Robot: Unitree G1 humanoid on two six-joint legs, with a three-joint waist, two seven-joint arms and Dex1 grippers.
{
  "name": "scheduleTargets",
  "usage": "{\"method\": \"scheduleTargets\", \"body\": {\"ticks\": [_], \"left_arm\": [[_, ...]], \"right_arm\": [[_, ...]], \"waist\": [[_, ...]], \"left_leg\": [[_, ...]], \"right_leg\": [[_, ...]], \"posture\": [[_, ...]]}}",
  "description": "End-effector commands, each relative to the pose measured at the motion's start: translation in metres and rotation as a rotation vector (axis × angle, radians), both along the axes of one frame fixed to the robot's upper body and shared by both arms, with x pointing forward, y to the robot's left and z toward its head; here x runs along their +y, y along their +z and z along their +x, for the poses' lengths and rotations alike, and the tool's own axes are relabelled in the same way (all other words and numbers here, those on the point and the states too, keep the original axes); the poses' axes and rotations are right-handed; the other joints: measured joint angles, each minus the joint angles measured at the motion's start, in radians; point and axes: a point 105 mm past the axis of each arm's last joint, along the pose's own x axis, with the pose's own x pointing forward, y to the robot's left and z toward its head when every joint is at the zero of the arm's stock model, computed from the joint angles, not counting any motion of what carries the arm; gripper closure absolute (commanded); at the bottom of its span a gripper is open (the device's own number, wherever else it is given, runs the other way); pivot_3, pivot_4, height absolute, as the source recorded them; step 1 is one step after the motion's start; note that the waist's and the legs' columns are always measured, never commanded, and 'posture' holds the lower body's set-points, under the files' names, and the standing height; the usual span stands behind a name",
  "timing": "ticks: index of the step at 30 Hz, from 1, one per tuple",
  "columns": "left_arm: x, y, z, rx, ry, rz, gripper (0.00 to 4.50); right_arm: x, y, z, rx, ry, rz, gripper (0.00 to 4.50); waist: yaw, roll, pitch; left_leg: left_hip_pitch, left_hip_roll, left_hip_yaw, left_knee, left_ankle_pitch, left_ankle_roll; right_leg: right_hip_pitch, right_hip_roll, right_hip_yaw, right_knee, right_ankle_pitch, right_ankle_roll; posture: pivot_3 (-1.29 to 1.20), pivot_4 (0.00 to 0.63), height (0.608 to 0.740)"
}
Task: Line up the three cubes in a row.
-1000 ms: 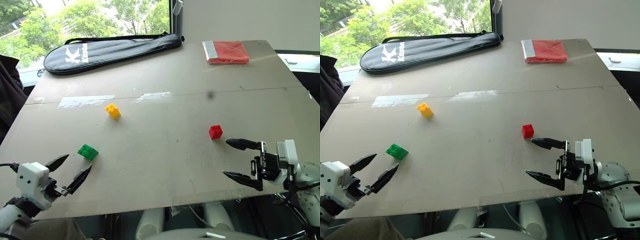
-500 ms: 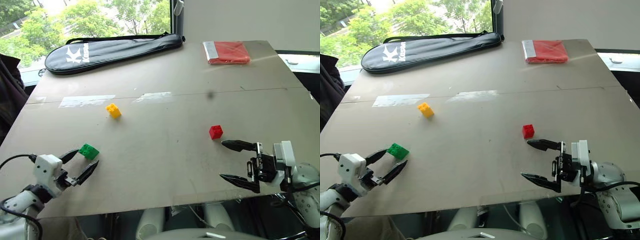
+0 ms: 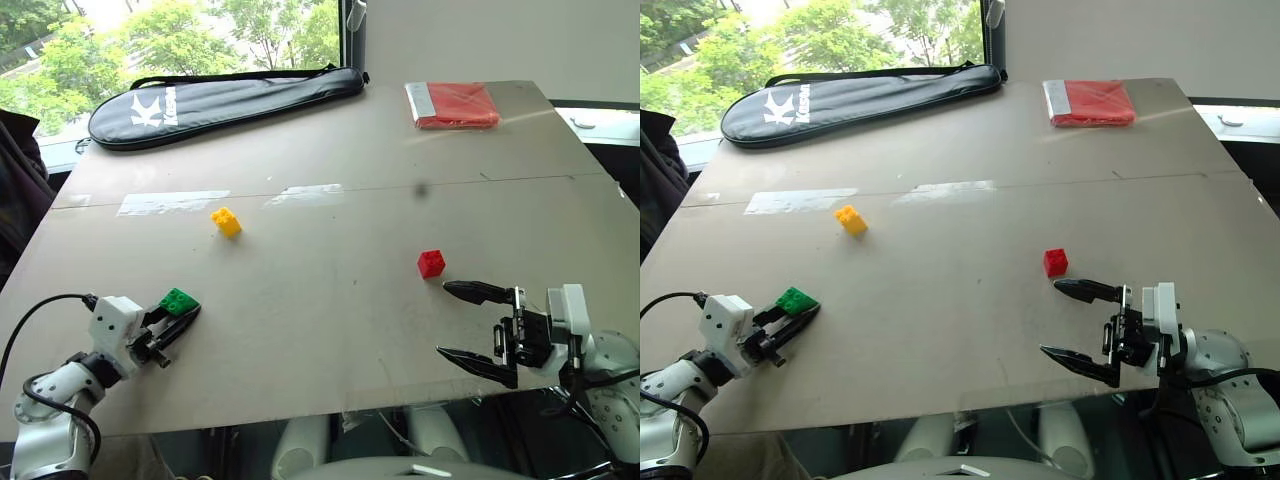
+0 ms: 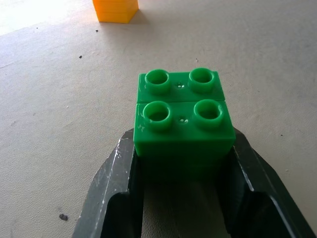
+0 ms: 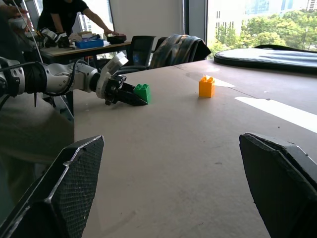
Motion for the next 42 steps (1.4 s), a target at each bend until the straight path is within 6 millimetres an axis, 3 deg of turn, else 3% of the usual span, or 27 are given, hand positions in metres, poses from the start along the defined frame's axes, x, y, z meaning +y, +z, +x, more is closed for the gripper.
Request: {"method": "scheduleTargets", "body": {"ticks": [1,6,12,18,23,28,42], "left_arm": [[-0.037,0.013,0.008,0.0,-0.221,-0.017,3.18],[-0.108,0.032,0.033,0.03,-0.565,-0.016,3.18],[-0.187,0.033,0.068,0.016,-0.84,0.083,3.18],[-0.24,0.035,0.094,0.015,-0.968,0.096,3.18],[-0.262,0.029,0.104,0.017,-1.009,0.119,3.18],[-0.277,0.025,0.102,0.033,-1.061,0.124,3.18],[-0.288,0.009,0.101,0.045,-1.041,0.172,3.18]], "right_arm": [[-0.004,0.007,0.001,-0.03,-0.015,0.018,0.0],[-0.009,0.006,0.009,-0.035,-0.037,0.016,0.0],[-0.021,0.0,0.019,-0.029,-0.143,0.027,0.0],[-0.047,-0.011,0.026,-0.037,-0.302,-0.023,0.0],[-0.058,-0.013,0.023,-0.04,-0.357,-0.05,0.0],[-0.061,-0.015,0.018,-0.044,-0.393,-0.05,0.0],[-0.058,-0.019,0.019,-0.041,-0.396,-0.037,0.0]], "waist": [[0.008,0.0,0.0],[0.021,0.0,0.0],[0.012,0.001,0.0],[0.007,0.0,0.001],[0.008,0.0,0.0],[0.006,0.0,0.0],[0.013,0.001,0.0]], "left_leg": [[0.0,0.0,0.0,0.0,0.0,0.0],[-0.001,-0.001,-0.001,0.001,0.0,0.0],[0.0,-0.003,0.001,0.001,0.0,0.0],[-0.001,-0.006,0.001,0.0,0.0,0.0],[-0.003,-0.007,0.004,0.002,0.0,0.0],[-0.003,-0.007,0.003,0.002,0.0,0.0],[-0.002,-0.007,0.0,0.003,0.0,0.0]], "right_leg": [[0.0,0.0,0.0,0.0,0.0,0.0],[0.0,0.0,-0.001,0.0,0.0,0.0],[0.0,0.002,0.001,0.0,0.005,0.0],[0.0,0.003,0.001,0.0,0.005,0.0],[0.0,0.002,0.001,0.0,0.005,0.0],[0.0,0.003,0.0,0.001,0.004,0.002],[0.0,0.002,0.001,0.001,0.003,0.004]], "posture": [[0.0,0.15,0.712],[0.0,0.15,0.712],[0.0,0.15,0.712],[0.0,0.15,0.712],[0.0,0.15,0.712],[0.0,0.15,0.712],[0.0,0.15,0.712]]}}
